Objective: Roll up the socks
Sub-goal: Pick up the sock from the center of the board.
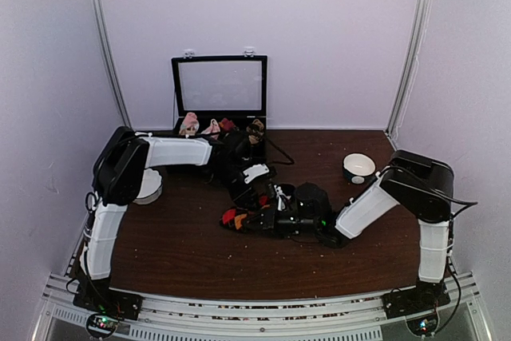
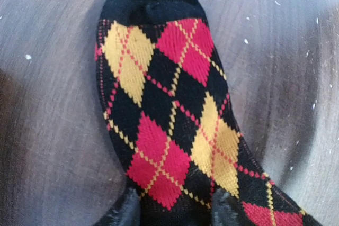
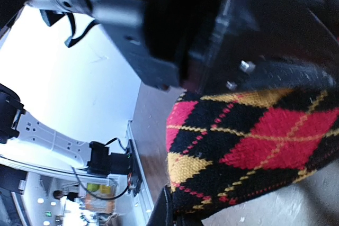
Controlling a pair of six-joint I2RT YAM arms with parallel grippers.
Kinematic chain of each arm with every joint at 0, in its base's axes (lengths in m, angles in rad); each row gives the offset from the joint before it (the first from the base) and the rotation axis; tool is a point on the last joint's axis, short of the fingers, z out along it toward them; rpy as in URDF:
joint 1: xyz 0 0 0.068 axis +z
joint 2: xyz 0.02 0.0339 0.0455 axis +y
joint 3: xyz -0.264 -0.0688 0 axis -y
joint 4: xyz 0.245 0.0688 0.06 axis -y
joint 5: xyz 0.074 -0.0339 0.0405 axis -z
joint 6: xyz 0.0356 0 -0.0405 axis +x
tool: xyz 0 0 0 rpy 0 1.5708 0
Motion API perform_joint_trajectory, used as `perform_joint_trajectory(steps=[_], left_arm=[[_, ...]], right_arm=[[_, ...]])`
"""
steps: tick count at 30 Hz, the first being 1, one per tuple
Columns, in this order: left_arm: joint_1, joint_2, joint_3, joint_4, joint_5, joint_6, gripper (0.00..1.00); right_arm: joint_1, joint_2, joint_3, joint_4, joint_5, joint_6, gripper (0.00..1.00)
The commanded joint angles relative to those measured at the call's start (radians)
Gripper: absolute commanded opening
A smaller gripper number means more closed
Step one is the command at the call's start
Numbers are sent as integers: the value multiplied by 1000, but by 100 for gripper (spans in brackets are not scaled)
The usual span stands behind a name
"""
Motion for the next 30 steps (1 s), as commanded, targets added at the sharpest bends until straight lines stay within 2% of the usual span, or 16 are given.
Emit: perform_joint_trajectory(steps=[1, 3, 5, 6, 12, 17, 21, 24, 28, 30], left_arm=[[-3, -13, -99, -87, -120, 52, 57], [2, -74, -120, -79, -141, 65, 72], [19, -141, -147, -69, -140, 78, 94], [29, -176, -161, -68, -134, 96, 97], [93, -400, -317, -39, -102, 243, 98], [158, -518, -480, -21, -91, 370, 98], [187, -536, -501, -136, 134, 398, 95], [178, -561, -549, -150, 307, 432, 92], [163, -536, -547, -141, 440, 431, 90], [163, -528, -539, -126, 496, 414, 94]], right_arm=[[-17, 26, -80, 193, -63, 234, 0], [-34, 58, -107, 277, -52, 304, 0], [-53, 71, -124, 330, -47, 346, 0], [-59, 73, -130, 347, -46, 366, 0], [-79, 72, -133, 377, -44, 430, 0], [-86, 61, -131, 397, -29, 460, 0], [-86, 79, -104, 452, -41, 506, 0], [-82, 85, -91, 482, -52, 530, 0], [-67, 84, -76, 499, -84, 535, 0], [-59, 83, -70, 512, -95, 539, 0]])
